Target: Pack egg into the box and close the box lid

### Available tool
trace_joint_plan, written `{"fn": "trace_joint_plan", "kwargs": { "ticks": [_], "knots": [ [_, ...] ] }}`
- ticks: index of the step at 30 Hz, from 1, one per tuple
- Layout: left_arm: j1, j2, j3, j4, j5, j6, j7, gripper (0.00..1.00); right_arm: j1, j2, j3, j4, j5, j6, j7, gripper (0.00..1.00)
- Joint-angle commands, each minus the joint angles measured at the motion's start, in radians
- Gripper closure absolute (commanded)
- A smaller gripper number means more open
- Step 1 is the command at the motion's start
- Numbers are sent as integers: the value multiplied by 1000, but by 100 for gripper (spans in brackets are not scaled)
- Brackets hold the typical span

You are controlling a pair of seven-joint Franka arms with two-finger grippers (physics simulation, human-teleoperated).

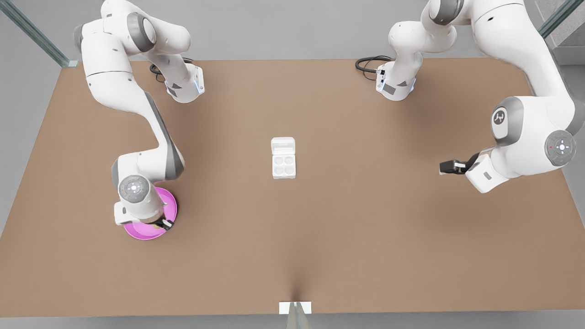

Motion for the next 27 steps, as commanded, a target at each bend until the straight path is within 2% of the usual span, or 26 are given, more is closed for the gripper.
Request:
{"fn": "trace_joint_plan", "kwargs": {
  "ticks": [1, 3, 4, 5, 9, 12, 14, 18, 22, 25, 27],
  "knots": [
    [0, -1, 0, 0, 0, -3, 0, 0, -1, -1, 23, 0, 1, 0, 24, 50],
    [-1, -2, 0, 0, 0, -4, 1, 0, -1, 34, 164, 3, 1, 14, 231, 51],
    [-1, -2, 0, 2, -1, -6, 0, 0, 14, 67, 204, 5, 1, 35, 309, 53],
    [0, -2, 0, 2, -1, -4, 0, 0, 48, 96, 207, 12, 2, 61, 362, 53],
    [0, 4, 14, 0, 7, -3, 9, 0, 51, 116, 422, 20, 2, 63, 463, 53],
    [0, 12, 18, 0, 8, -1, 7, 0, 51, 108, 517, 8, -1, 52, 495, 53],
    [-1, 12, 18, -2, 8, -4, 3, 0, 62, 110, 546, -6, -2, 58, 495, 53],
    [0, 13, 18, -3, 10, -9, -2, 0, 98, 126, 551, -55, -11, 65, 507, 55],
    [0, 35, 21, -6, 11, -9, -2, 0, 131, 245, 535, -72, -149, 186, 538, 55],
    [-1, 38, 35, -5, 11, -11, -2, 0, 137, 246, 534, -109, -168, 209, 541, 55],
    [-1, 38, 35, -5, 11, -11, -2, 0, 169, 289, 514, -96, -172, 339, 559, 55]
  ]
}}
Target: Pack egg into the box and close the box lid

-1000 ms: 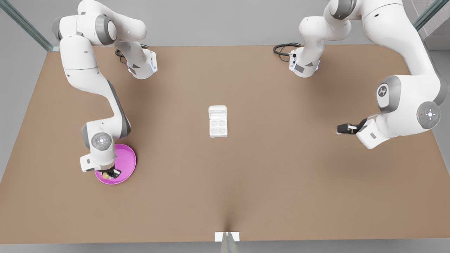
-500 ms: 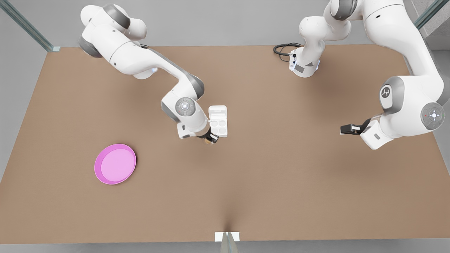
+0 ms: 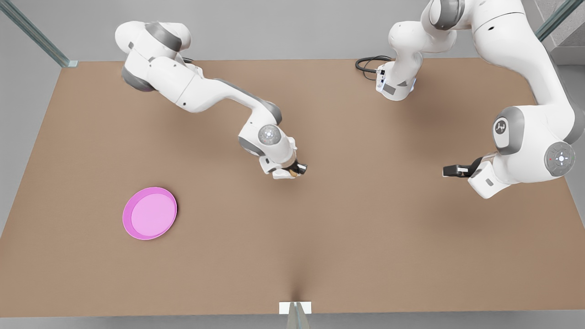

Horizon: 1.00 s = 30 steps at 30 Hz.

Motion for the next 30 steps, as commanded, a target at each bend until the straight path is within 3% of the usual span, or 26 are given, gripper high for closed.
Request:
{"fn": "trace_joint_plan", "kwargs": {
  "ticks": [1, 6, 14, 21, 22, 23, 30],
  "knots": [
    [1, 1, 0, 0, 0, 1, 1, 0, 5, 3, -4, 7, -2, 2, 5, 55],
    [0, 3, 0, 0, 0, -5, -3, 0, 25, 6, -4, 9, -8, 27, 37, 55],
    [1, 3, 0, 2, 0, -15, -1, 0, 43, -15, 44, -17, -51, -237, 65, 55],
    [0, 8, 0, 2, 0, -15, 1, 0, -17, -115, 39, -215, -97, -234, 54, 54],
    [0, 8, 0, 0, 0, -15, 1, 0, -24, -116, 35, -221, -114, -235, 54, 33],
    [1, 8, 0, 0, 0, -15, 1, 0, -28, -136, 32, -235, -129, -237, 54, 0],
    [1, 6, 0, 3, 0, -15, -1, 0, -74, -175, -43, -236, -185, -235, 56, 0]
  ]
}}
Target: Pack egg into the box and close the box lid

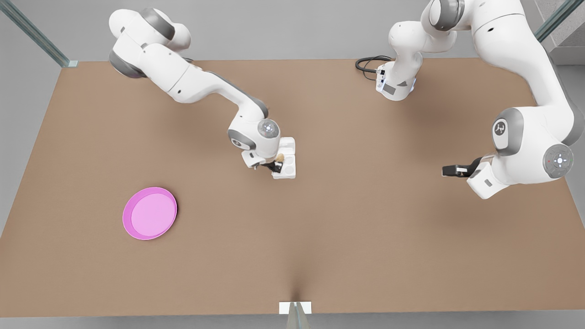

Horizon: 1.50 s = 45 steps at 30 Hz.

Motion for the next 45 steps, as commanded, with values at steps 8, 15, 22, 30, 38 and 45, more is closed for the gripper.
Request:
{"fn": "trace_joint_plan", "kwargs": {
  "ticks": [8, 15, 22, 30, 38, 45],
  "knots": [
    [-218, -22, -385, 25, 155, -95, -258, 0, -37, -355, -449, 31, 423, -119, -696, 0],
    [-699, 182, -390, 143, -61, 8, -925, 5, -51, -590, -706, 278, 655, -593, -1312, 0],
    [-745, 232, -390, -55, 31, 300, -865, 19, -119, -523, -720, 314, 698, -598, -1309, 0],
    [-762, 209, -383, -254, 57, 581, -960, 17, -114, -519, -716, 327, 701, -601, -1309, 0],
    [-765, 258, -382, -256, 61, 657, -996, 18, -112, -519, -714, 331, 703, -604, -1309, 0],
    [-766, 317, -380, -213, 64, 690, -1094, 17, -114, -519, -716, 331, 704, -604, -1309, 0]
  ]
}}
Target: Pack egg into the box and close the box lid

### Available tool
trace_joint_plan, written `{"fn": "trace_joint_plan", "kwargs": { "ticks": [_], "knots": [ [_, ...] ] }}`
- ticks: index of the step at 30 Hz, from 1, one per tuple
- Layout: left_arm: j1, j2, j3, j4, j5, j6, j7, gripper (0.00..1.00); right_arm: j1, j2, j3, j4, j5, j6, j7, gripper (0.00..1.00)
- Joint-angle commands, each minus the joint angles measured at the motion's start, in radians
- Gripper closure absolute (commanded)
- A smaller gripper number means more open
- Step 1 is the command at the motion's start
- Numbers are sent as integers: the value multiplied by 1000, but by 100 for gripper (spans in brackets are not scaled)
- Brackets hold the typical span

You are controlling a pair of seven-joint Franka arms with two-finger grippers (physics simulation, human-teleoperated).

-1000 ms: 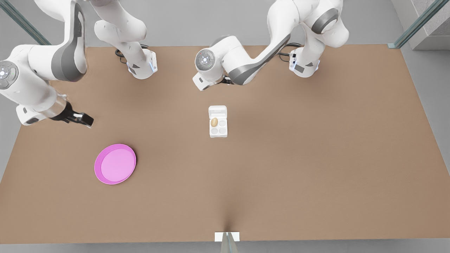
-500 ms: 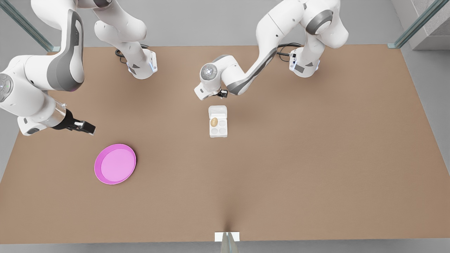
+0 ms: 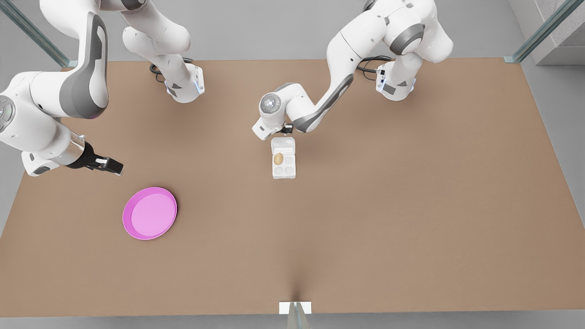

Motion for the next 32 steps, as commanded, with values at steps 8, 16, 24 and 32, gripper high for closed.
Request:
{"fn": "trace_joint_plan", "kwargs": {
  "ticks": [8, 16, 24, 32],
  "knots": [
    [16, 21, 2, 42, 15, 23, 6, 23, 2, 0, -1, 0, -2, 0, 0, 0],
    [59, 35, 3, 102, 10, 22, 40, 23, 2, 0, 1, 0, -2, -2, 0, 0],
    [486, -139, 195, 460, 76, -848, 588, 0, 2, 1, 1, 0, -2, -2, 0, 0],
    [762, -396, 222, 163, 87, -653, 971, 0, 2, 1, 1, 0, -2, 0, 0, 0]
  ]
}}
